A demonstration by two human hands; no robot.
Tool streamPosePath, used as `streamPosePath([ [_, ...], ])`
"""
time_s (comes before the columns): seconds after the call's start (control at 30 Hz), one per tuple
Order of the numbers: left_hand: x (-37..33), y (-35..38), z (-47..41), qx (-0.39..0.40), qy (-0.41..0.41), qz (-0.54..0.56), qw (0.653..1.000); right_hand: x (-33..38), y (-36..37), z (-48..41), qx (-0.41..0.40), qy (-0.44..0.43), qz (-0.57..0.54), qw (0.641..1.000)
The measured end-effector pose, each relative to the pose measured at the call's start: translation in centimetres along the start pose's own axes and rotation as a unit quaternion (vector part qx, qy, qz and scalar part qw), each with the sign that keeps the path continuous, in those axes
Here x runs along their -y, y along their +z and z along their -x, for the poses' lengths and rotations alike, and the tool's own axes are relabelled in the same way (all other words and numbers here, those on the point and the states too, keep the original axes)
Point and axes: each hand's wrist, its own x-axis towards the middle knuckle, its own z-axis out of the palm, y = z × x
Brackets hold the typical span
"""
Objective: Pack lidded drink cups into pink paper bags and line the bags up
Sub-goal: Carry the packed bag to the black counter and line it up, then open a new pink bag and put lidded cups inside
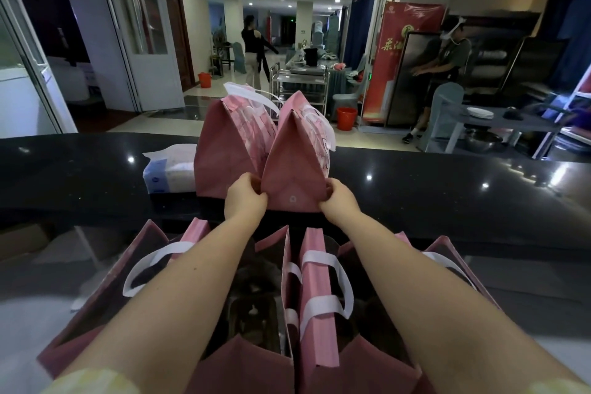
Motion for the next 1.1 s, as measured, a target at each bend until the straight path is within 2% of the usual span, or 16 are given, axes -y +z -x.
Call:
streamPosePath([
  [0.1, -1.0, -0.5, 1.5, -0.032, 0.014, -0.009, 0.999, -0.4, -2.2, 0.7, 0.063, -0.024, 0.036, 0.997],
  [0.23, -3.7, -0.5, 4.5, -0.051, 0.08, -0.057, 0.994, -0.6, -6.2, 2.2, 0.124, -0.07, 0.126, 0.982],
  [0.4, -8.6, 1.9, 9.6, 0.034, 0.138, -0.13, 0.981, -2.3, -12.3, 5.2, 0.158, -0.099, 0.14, 0.973],
  [0.57, -12.6, 6.3, 17.4, 0.116, 0.095, -0.132, 0.98, -6.4, -18.2, 8.9, 0.18, -0.112, 0.119, 0.97],
  [0.67, -14.1, 8.9, 22.8, 0.109, 0.106, -0.121, 0.981, -9.3, -20.5, 10.9, 0.157, -0.121, 0.137, 0.971],
  [0.77, -15.2, 10.8, 27.2, 0.068, 0.108, -0.118, 0.985, -12.0, -22.4, 12.6, 0.115, -0.122, 0.147, 0.975],
  [0.87, -16.1, 12.2, 31.4, 0.013, 0.134, -0.125, 0.983, -14.4, -23.6, 14.4, 0.129, -0.131, 0.179, 0.966],
  [0.97, -16.5, 13.7, 35.0, -0.017, 0.159, -0.165, 0.973, -16.2, -24.0, 16.4, 0.151, -0.15, 0.233, 0.949],
  [1.1, -15.6, 15.4, 37.8, -0.001, 0.161, -0.256, 0.953, -17.9, -24.4, 18.2, 0.088, -0.215, 0.297, 0.926],
])
